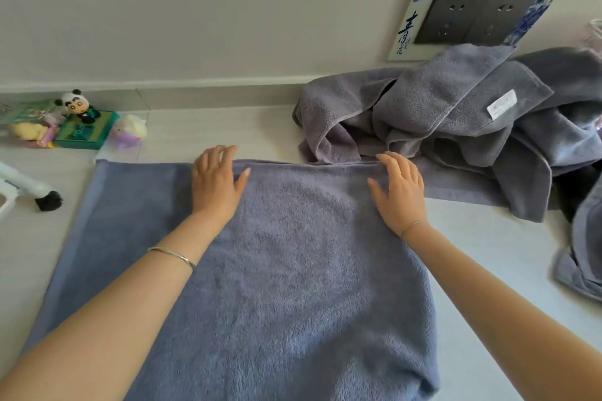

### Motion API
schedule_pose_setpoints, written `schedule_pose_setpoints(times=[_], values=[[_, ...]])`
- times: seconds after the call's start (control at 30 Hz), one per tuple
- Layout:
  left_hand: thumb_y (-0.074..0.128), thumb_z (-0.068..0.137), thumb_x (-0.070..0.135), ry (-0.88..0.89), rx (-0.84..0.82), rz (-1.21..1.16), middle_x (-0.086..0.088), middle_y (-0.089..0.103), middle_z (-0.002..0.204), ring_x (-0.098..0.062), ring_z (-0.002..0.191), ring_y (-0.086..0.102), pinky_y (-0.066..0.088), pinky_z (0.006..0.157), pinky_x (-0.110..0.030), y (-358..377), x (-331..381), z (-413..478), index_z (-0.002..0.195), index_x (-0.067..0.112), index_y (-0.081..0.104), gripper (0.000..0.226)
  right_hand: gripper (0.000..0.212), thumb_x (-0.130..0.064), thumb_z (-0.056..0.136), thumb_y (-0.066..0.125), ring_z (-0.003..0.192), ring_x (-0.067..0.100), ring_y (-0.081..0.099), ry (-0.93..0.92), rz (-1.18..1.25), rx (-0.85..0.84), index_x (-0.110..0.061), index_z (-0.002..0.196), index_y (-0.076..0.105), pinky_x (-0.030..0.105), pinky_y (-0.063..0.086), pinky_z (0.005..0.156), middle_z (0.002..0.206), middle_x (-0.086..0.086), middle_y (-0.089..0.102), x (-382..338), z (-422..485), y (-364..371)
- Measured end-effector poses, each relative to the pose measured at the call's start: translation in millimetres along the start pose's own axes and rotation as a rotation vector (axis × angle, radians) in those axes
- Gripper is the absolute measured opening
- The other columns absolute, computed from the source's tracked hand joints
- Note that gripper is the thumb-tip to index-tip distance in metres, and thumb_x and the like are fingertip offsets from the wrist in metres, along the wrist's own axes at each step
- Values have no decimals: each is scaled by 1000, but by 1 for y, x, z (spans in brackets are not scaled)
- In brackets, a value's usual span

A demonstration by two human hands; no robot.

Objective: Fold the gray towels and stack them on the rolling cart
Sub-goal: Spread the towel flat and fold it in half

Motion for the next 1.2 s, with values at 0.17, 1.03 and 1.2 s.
schedule_pose_setpoints(times=[0.17,1.03,1.2], values=[[35,93,45,266,-33,-137,-7,55,127,-29,115,49,34,97,-39,-9,71,-72,124,17,57,47,46,-22,91,58,135,27,33,26,130,-56,-12,134,46,40,27,111,146,7,38,-23,-50,-5],[10,100,52,426,-358,-100,-1,37,150,-19,139,30,12,113,-41,4,87,-271,145,21,36,60,35,-27,101,37,94,27,65,1167,1316,36,-2,108,60,34,51,77,105,16,68,-73,-345,-73],[6,99,53,446,-342,-92,-2,35,151,-21,140,30,9,114,-40,5,88,-272,145,20,35,64,47,-38,99,36,113,29,58,1294,1618,-63,-1,126,50,38,45,97,122,17,61,-94,-348,-55]])
Point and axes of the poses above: each hand's wrist, its own z-axis towards the middle knuckle, its own y-axis out of the palm, x = y × z, the point moved 5 cm from there along z, towards the middle knuckle
